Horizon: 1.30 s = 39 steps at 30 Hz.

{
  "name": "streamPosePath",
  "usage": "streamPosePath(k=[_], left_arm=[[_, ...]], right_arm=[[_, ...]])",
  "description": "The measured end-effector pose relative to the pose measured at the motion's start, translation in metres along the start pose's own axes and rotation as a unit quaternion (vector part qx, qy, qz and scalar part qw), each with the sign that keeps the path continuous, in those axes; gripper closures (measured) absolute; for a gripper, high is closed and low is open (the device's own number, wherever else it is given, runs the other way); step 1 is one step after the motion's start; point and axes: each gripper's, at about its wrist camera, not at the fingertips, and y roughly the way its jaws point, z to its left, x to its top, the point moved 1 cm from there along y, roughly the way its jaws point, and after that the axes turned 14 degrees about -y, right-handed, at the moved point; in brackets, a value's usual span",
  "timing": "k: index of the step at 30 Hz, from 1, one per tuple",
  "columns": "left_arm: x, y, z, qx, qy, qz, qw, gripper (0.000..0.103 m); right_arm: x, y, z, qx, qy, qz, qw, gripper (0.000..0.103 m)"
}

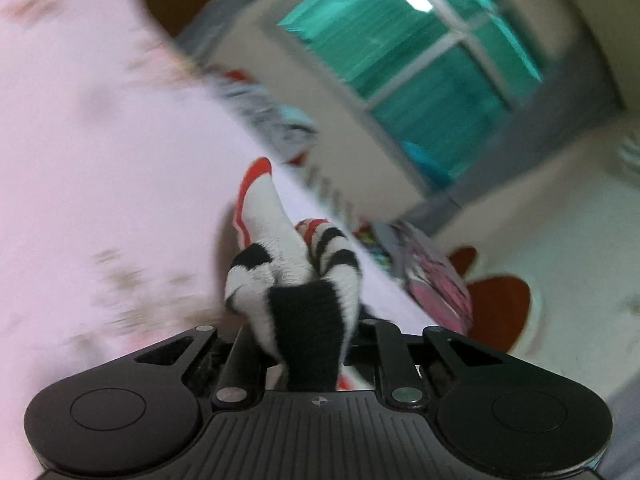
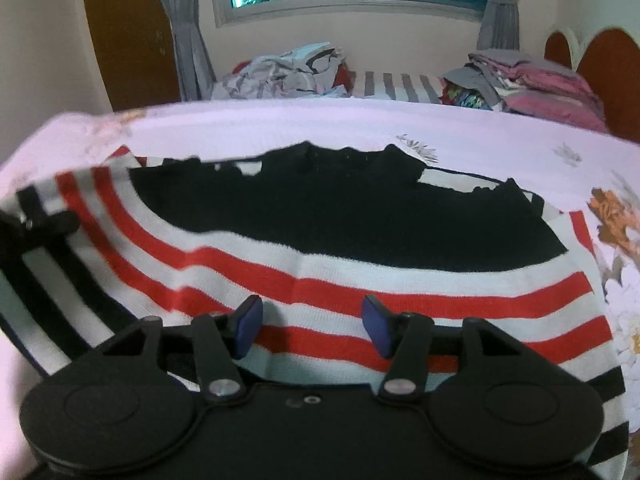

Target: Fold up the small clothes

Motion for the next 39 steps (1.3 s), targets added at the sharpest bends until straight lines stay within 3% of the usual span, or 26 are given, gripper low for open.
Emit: streamPosePath(k=[7,10,13,14,16,18,20,23,28,32,34,36,39], left_arm=[[-0.065,0.035,-0.096,-0.067,0.116,0.065,0.9888,0.087],[-0.109,0.053,-0.116,-0.075,0.178,0.108,0.9752,0.087],[-0.147,0.067,-0.12,-0.047,0.236,0.15,0.959,0.084],[-0.158,0.073,-0.123,-0.034,0.257,0.164,0.9519,0.079],[-0.167,0.065,-0.123,-0.033,0.289,0.161,0.9432,0.058],[-0.17,0.058,-0.129,-0.049,0.299,0.166,0.9384,0.028],[-0.173,0.034,-0.128,-0.054,0.308,0.176,0.9333,0.023],[-0.168,0.001,-0.122,-0.069,0.311,0.198,0.9268,0.023],[-0.117,-0.041,-0.106,-0.045,0.29,0.131,0.9469,0.023],[-0.082,-0.046,-0.087,-0.003,0.267,0.093,0.9592,0.023],[-0.072,-0.044,-0.076,0.011,0.25,0.089,0.9641,0.023],[-0.068,-0.038,-0.069,0.021,0.236,0.091,0.9673,0.023],[-0.07,-0.018,-0.067,0.027,0.217,0.091,0.9717,0.023]], right_arm=[[-0.018,-0.043,-0.074,-0.02,0.061,-0.02,0.998,0.047],[-0.034,-0.059,-0.112,-0.043,0.087,-0.013,0.995,0.047],[-0.05,-0.07,-0.139,-0.06,0.107,-0.002,0.992,0.047],[-0.054,-0.073,-0.147,-0.062,0.113,-0.001,0.992,0.047],[-0.058,-0.08,-0.157,-0.058,0.122,-0.004,0.991,0.047],[-0.058,-0.085,-0.163,-0.043,0.129,-0.015,0.991,0.047],[-0.053,-0.089,-0.165,-0.016,0.142,-0.029,0.989,0.042],[-0.045,-0.086,-0.162,0.04,0.161,-0.04,0.985,0.03],[-0.038,-0.05,-0.146,0.105,0.177,0.007,0.979,0.03],[-0.043,-0.02,-0.144,0.125,0.216,0.029,0.968,0.05],[-0.041,-0.015,-0.142,0.12,0.215,0.026,0.969,0.055],[-0.04,-0.014,-0.138,0.116,0.216,0.019,0.969,0.071],[-0.033,-0.019,-0.133,0.106,0.193,0.004,0.975,0.082]])
